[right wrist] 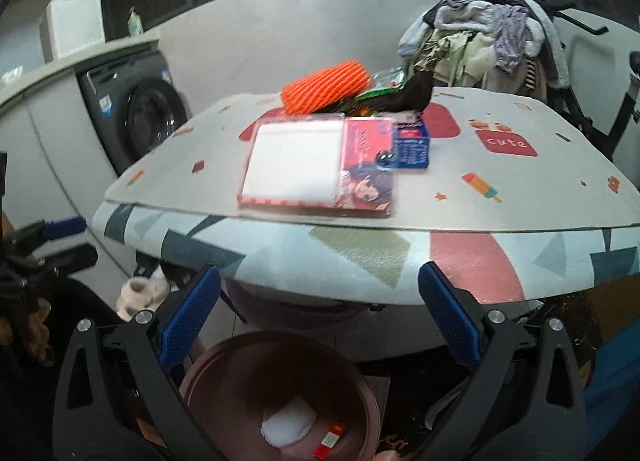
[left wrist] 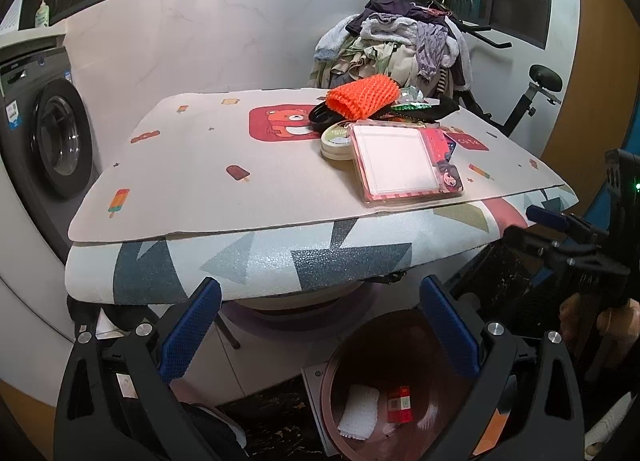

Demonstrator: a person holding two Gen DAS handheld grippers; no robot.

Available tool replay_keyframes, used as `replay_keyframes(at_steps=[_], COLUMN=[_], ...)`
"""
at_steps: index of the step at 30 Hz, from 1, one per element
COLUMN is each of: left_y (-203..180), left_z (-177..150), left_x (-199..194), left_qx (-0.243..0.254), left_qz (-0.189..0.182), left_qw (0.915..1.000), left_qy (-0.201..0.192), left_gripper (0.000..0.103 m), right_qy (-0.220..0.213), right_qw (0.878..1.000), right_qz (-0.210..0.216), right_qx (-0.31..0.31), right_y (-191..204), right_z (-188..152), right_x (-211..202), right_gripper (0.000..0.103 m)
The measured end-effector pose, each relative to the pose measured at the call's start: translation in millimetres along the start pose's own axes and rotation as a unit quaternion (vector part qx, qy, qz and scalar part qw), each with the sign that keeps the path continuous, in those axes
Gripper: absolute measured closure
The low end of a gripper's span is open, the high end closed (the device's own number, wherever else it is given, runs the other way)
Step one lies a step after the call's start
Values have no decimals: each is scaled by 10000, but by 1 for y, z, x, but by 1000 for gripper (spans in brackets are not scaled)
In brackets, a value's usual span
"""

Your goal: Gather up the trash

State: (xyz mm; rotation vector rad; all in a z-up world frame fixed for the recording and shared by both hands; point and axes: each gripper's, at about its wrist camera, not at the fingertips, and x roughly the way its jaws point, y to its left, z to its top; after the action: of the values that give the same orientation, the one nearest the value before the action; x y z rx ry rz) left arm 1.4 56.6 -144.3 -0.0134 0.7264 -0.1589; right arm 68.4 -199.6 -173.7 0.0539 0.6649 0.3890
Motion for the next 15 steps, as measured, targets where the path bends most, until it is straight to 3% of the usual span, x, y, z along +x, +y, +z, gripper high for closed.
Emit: replay_keyframes(at_steps=[8, 15], left_y=[1, -1], left_z=[1, 9], left_x=[2, 0], left_qx=[-12, 37], left_qz=[-75, 201], left_qw=[10000, 9997], left_qy=[24, -160], left_gripper=[6, 6], right_qy=[-193, -87], right_qw=[9996, 9994], right_qz=[-109, -33], right_qx=[197, 333], right_y=[-9, -12], right_z=[0, 0], right_x=[-4, -2], right_gripper=[6, 6])
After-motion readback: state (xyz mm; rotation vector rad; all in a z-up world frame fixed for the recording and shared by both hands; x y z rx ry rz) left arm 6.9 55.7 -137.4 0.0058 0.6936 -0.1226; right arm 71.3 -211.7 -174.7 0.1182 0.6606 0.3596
